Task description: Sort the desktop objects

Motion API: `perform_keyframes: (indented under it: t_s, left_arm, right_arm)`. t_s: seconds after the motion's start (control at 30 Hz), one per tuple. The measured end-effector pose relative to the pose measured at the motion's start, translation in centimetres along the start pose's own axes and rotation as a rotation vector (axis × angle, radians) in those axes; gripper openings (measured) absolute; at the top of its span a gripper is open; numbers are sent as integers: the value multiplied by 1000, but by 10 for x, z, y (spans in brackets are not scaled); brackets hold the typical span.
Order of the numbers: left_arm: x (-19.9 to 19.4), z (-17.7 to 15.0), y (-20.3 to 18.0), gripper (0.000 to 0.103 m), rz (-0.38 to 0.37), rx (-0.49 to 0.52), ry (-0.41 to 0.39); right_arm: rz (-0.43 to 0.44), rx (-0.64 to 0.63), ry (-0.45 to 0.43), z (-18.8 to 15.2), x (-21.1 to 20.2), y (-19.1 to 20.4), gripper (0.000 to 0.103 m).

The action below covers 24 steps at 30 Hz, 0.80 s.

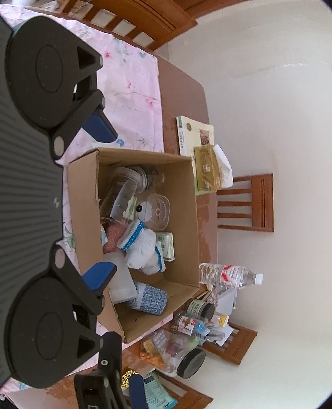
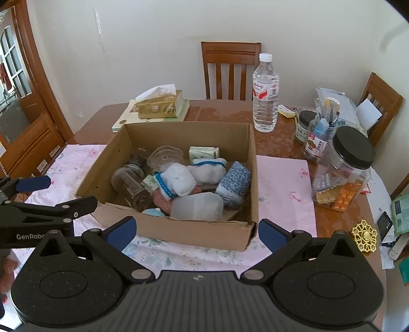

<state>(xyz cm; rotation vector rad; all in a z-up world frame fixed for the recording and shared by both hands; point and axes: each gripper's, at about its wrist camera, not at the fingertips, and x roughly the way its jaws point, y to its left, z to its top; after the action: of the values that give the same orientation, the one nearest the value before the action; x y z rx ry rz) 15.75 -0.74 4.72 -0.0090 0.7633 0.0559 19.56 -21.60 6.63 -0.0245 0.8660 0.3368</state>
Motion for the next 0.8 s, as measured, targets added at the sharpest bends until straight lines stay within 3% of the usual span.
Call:
perform_keyframes:
  t_s: [0.37, 0.8]
  left_arm:
    - [-3, -3, 6, 100, 14, -85, 79]
    - [-8, -1, -3, 100, 25, -56, 79]
  right_arm:
    - [-6, 8, -4, 0, -6, 13, 103]
    - [2, 23, -1, -3, -11, 14, 103]
